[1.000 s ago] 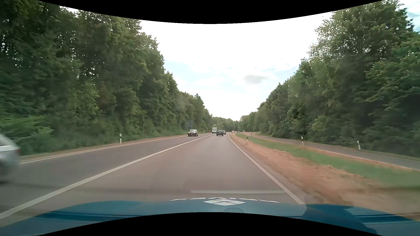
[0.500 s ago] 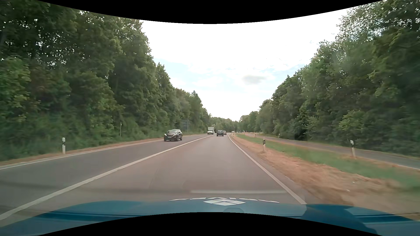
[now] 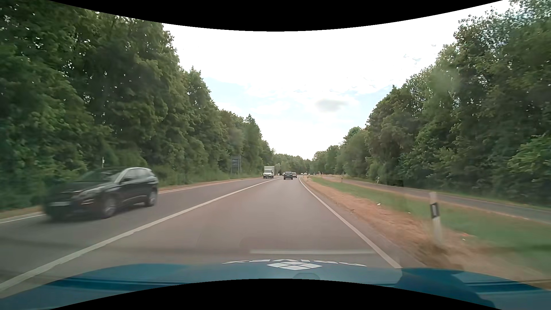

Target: Follow the waypoints while adhering to traffic rules and regulations

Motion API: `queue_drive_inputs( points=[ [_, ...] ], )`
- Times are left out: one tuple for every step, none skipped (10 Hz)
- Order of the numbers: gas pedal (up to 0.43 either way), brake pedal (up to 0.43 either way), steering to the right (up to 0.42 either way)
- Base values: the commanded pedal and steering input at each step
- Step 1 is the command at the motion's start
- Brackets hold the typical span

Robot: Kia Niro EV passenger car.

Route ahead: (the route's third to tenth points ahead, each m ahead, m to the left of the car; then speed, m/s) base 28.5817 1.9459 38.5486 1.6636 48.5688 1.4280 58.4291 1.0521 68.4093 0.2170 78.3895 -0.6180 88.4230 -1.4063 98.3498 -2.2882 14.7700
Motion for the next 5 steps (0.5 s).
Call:
queue_drive_inputs(
  points=[
    [0.209, 0.0, 0.007],
    [0.209, 0.0, 0.007],
    [0.209, 0.0, 0.007],
    [0.209, 0.0, 0.006],
    [0.209, 0.0, 0.005]
  ],
)
